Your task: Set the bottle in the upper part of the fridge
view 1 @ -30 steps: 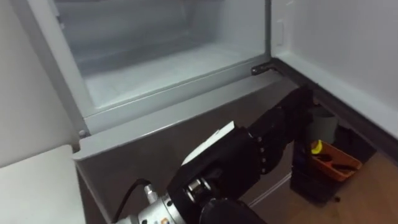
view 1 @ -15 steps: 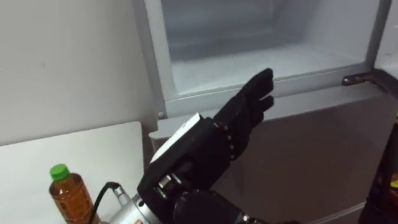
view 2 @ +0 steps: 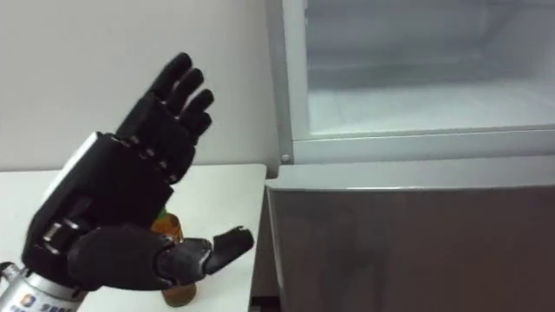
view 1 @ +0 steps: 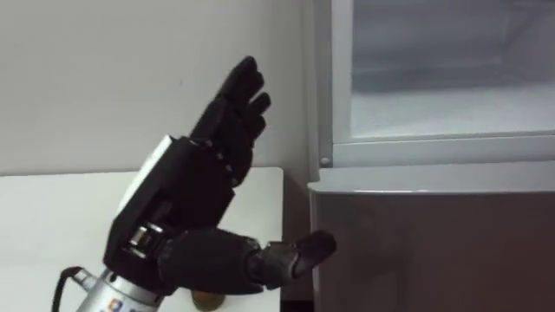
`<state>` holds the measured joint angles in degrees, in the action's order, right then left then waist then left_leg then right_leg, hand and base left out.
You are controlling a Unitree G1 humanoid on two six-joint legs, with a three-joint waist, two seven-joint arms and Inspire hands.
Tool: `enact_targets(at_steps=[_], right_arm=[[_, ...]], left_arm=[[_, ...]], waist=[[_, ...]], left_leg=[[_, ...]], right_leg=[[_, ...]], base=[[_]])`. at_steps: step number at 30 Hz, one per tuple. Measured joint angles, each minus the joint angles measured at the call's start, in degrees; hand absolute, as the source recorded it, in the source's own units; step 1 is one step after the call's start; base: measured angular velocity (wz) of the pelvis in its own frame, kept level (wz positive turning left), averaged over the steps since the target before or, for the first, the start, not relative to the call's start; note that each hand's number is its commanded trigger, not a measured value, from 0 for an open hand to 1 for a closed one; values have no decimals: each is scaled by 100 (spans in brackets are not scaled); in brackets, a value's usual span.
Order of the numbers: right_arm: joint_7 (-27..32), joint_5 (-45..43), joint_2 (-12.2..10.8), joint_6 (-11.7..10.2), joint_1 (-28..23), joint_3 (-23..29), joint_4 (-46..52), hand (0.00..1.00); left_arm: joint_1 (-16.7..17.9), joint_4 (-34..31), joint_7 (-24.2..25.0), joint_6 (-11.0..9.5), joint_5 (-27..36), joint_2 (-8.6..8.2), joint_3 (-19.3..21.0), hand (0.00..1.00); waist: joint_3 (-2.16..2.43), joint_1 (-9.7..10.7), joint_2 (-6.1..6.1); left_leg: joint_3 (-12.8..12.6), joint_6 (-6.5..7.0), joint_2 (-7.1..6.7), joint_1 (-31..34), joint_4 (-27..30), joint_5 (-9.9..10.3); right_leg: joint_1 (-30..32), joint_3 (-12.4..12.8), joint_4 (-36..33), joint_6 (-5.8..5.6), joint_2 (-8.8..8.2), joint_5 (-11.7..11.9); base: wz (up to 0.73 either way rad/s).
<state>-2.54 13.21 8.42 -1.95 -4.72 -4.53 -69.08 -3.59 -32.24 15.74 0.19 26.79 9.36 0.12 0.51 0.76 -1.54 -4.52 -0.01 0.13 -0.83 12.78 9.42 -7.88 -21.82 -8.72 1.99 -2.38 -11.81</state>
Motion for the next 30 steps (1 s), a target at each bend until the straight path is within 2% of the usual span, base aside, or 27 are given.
enact_targets(at_steps=[4, 7, 11, 16, 18, 20, 23, 26, 30], right_arm=[[17, 77, 2, -7, -131, 11, -7, 0], [21, 126, 2, -14, -216, 96, -10, 0], [-17, 163, -2, -23, -291, 254, 3, 0], [-24, 148, -10, -54, -543, 535, 104, 0], [-16, 150, -13, -62, -665, 669, 288, 0], [-18, 145, -18, -70, -747, 839, 300, 0], [-24, 154, -18, -52, -824, 917, 488, 0], [-57, 149, -10, -44, -893, 920, 493, 0], [-62, 147, -10, -47, -1050, 920, 785, 0]], left_arm=[[13, -42, -176, -65, -28, -27, 469, 0], [184, -110, -497, -156, -47, -127, 934, 0], [759, -158, -888, -275, -50, -208, 1578, 0], [1113, 25, -1350, -318, -394, -218, 2231, 0], [1310, 154, -1566, -341, -396, -222, 2393, 0], [1694, 465, -1804, -447, -382, -226, 2560, 0], [2142, 963, -2083, -449, -367, -229, 2581, 0], [2290, 1654, -2348, -445, -380, -234, 2555, 0], [2396, 2718, -2642, -480, -184, -245, 2527, 0]], waist=[[-4, -183, -22], [-8, -281, -15], [-12, -351, -29], [-28, -579, -51], [-27, -589, -93], [-27, -579, -110], [-24, -575, -93], [-42, -580, -41], [-51, -571, -53]], left_leg=[[16, 33, -54, 6, 10, -10], [63, 35, -89, 24, 10, -9], [147, 43, -105, 9, 19, -5], [152, 66, -133, -31, 52, 11], [152, 106, -138, -68, 50, 41], [150, 107, -171, -80, 39, 41], [139, 145, -183, -93, 36, 66], [169, 162, -190, -120, 44, 76], [165, 174, -183, -136, 52, 124]], right_leg=[[-46, -106, -34, -42, -47, -24], [-54, -189, -34, -55, -68, -33], [-108, -223, 0, -94, -75, -70], [-92, -231, -5, -108, -99, -110], [-133, -242, -17, -130, -109, -138], [-129, -246, -61, -155, -144, -158], [-125, -223, -130, -181, -176, -197], [-122, -201, -208, -188, -183, -201], [-139, -119, -196, -191, -171, -208]], base=[[14], [10], [12], [4], [2], [2], [0], [0], [-3]])
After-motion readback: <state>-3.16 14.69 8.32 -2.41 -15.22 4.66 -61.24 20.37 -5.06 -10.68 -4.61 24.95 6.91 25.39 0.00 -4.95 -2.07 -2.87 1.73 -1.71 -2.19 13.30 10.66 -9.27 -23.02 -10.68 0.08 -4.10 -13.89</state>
